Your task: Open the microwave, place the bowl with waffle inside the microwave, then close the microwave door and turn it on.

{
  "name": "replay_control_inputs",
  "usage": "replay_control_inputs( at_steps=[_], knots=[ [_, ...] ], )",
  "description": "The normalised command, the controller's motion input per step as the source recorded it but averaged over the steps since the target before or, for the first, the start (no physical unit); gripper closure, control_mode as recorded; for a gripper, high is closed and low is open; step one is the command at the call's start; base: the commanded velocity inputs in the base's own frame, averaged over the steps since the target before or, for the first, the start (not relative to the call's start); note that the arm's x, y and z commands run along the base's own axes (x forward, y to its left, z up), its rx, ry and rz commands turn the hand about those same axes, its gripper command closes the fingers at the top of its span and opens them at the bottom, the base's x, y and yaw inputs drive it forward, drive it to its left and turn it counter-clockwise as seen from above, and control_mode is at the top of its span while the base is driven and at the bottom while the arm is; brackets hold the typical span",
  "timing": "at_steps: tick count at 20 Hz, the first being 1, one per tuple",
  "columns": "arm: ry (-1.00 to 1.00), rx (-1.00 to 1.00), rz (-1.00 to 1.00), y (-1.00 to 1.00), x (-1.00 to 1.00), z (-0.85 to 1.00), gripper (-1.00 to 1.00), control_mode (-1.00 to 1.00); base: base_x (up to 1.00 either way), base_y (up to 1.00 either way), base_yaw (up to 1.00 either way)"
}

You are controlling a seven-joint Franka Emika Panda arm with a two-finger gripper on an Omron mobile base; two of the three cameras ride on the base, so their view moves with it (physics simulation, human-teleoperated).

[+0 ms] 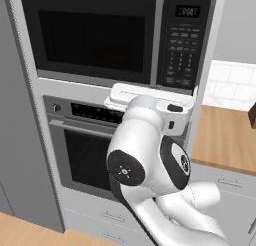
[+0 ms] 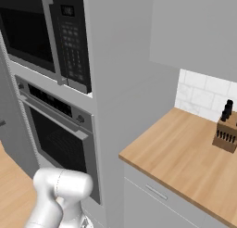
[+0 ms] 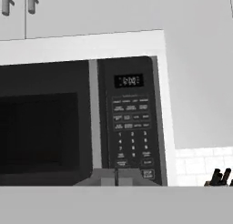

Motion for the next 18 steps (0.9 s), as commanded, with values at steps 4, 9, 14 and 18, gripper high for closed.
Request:
replay_control_inputs(
  at_steps=[4, 9, 14, 18],
  knots=[
    [0.35, 0.00, 0.00, -0.06, 0.00, 0.00, 1.00, -1.00, 0.00, 0.00, 0.00],
    [0.29, -0.02, 0.00, 0.00, 0.00, 0.00, 1.00, -1.00, 0.00, 0.00, 0.00],
    [0.23, -0.03, 0.00, 0.00, 0.01, 0.00, 1.00, -1.00, 0.00, 0.00, 0.00],
    [0.06, 0.00, 0.00, 0.00, 0.00, 0.00, 1.00, -1.00, 0.00, 0.00, 0.00]
  ],
)
